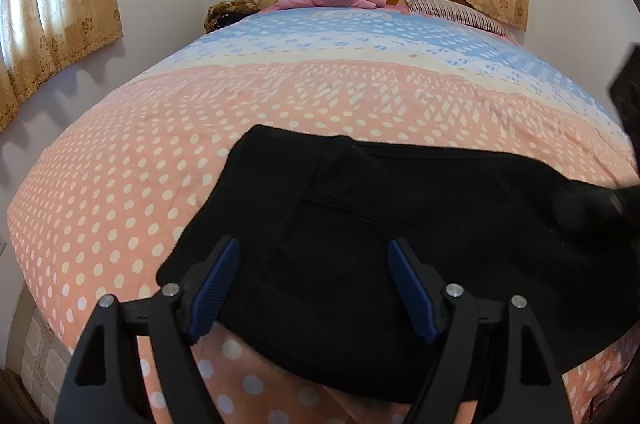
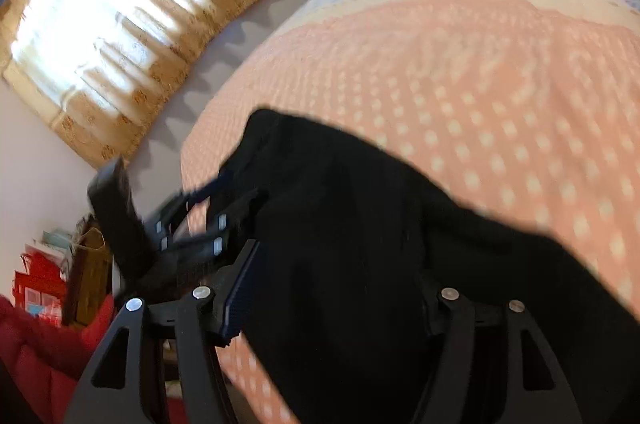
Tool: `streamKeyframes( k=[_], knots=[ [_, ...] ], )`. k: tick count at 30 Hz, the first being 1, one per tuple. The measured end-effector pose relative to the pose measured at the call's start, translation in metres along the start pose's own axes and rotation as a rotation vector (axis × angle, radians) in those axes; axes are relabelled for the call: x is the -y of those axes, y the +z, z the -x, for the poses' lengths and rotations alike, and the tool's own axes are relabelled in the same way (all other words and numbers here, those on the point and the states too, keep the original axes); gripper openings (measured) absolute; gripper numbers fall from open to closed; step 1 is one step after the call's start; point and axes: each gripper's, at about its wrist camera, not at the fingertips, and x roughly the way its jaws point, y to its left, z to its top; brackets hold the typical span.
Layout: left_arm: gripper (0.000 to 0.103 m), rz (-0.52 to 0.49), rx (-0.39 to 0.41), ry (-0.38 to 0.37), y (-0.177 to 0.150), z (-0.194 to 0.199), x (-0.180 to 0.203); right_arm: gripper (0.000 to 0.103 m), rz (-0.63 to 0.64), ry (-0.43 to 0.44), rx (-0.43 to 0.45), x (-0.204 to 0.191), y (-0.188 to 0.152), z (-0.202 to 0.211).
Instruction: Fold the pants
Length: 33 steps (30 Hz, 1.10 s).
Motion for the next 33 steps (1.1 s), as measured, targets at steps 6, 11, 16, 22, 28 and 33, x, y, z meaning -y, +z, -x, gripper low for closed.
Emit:
streamKeyframes(
  k=[6,11,16,22,28,33],
  knots=[
    [0.081,-0.01,-0.004,-0.015,-0.001,-0.001,0.0,0.066,-0.188,0.127,0.114,0.051,0.035,0.005],
    [0.082,-0.01,-0.006,-0.023,0.0,-0.003,0.0,0.055,-0.362,0.305,0.083,0.098,0.04,0.014],
    [0.082,-0.006,-0.012,-0.022,0.002,-0.004,0.0,0.053,-0.423,0.12,0.196,0.127,0.035,0.09],
    [0.086,0.009,-0.021,-0.007,0.005,-0.008,0.001,0.053,-0.426,-0.701,0.437,0.122,-0.025,0.247],
    [0.09,0.034,-0.034,0.009,0.01,-0.012,0.002,0.053,-0.48,-1.241,0.31,0.15,-0.073,0.29],
    [0.091,0.025,-0.036,0.02,0.008,-0.013,0.005,0.045,-0.614,-1.22,0.282,0.183,-0.101,0.299]
  ],
)
